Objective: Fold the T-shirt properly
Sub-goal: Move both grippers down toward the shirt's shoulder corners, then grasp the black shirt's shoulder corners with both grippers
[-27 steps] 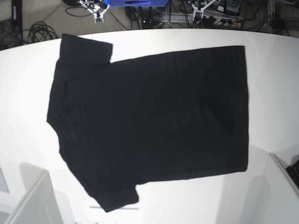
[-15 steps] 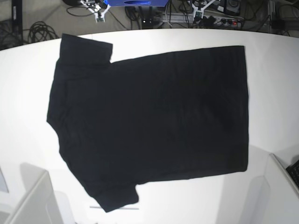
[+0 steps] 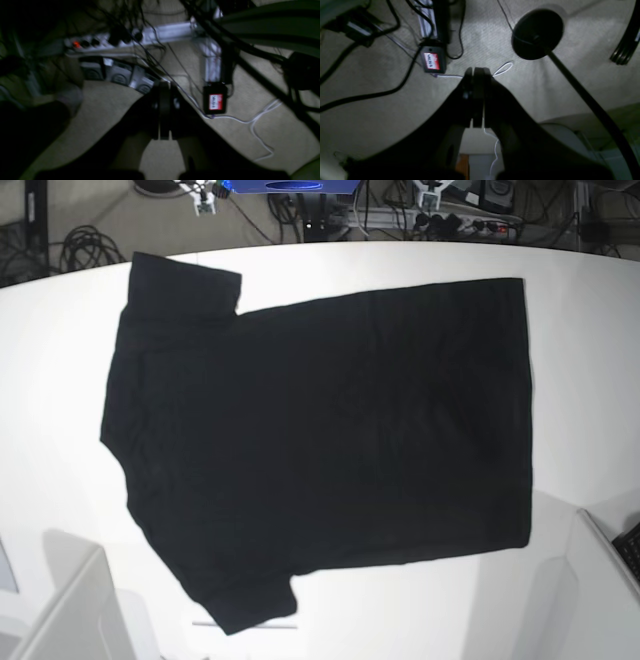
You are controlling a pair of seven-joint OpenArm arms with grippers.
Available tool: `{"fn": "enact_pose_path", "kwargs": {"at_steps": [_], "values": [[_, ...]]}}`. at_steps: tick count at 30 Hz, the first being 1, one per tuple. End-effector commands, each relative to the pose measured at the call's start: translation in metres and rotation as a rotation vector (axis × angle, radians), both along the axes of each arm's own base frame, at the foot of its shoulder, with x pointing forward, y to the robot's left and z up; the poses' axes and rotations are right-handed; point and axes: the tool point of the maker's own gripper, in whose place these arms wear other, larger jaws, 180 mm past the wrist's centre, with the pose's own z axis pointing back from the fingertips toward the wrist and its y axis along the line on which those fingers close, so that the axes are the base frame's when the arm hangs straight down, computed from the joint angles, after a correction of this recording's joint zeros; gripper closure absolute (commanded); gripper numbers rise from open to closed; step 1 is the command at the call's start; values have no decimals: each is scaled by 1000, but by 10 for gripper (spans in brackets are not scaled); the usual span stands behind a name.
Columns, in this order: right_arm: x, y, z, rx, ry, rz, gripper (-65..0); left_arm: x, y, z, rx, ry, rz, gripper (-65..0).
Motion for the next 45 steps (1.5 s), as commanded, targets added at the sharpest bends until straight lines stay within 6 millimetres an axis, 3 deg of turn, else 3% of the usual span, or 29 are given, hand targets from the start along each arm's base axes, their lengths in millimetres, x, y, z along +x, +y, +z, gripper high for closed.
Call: {"fn": "enact_pose_path", "kwargs": {"at_steps": [1,8,14,19,22,28,32,35,40,45], "values": [[-5,2,3,2,-12,-3,0,-6,9,5,15,-8,-9,0],[-13,3,27,5,-108,0,0,-14,22,29,28,-68,-41,0],[-19,-24,45,-64,-156,-123,0,-18,38,57,47,-125,-76,0],[-22,-52,62,-127,-120,-187,0,-6,41,85,46,-199,-123,0],[-14,-63,79,-154,-132,-207,0,1,46,103,52,-243,-143,0],[8,-97,114,-239,-153,-340,0,38,74,147,129,-379,-111,0],[28,-109,138,-264,-171,-350,0,61,83,178,157,-469,-95,0],[42,-115,164,-289,-230,-324,0,72,82,198,113,-530,-14,0],[65,-120,194,-313,-316,-296,0,89,75,232,83,-606,-41,0],[95,-135,227,-359,-408,-347,0,97,70,243,73,-642,-54,0]]}}
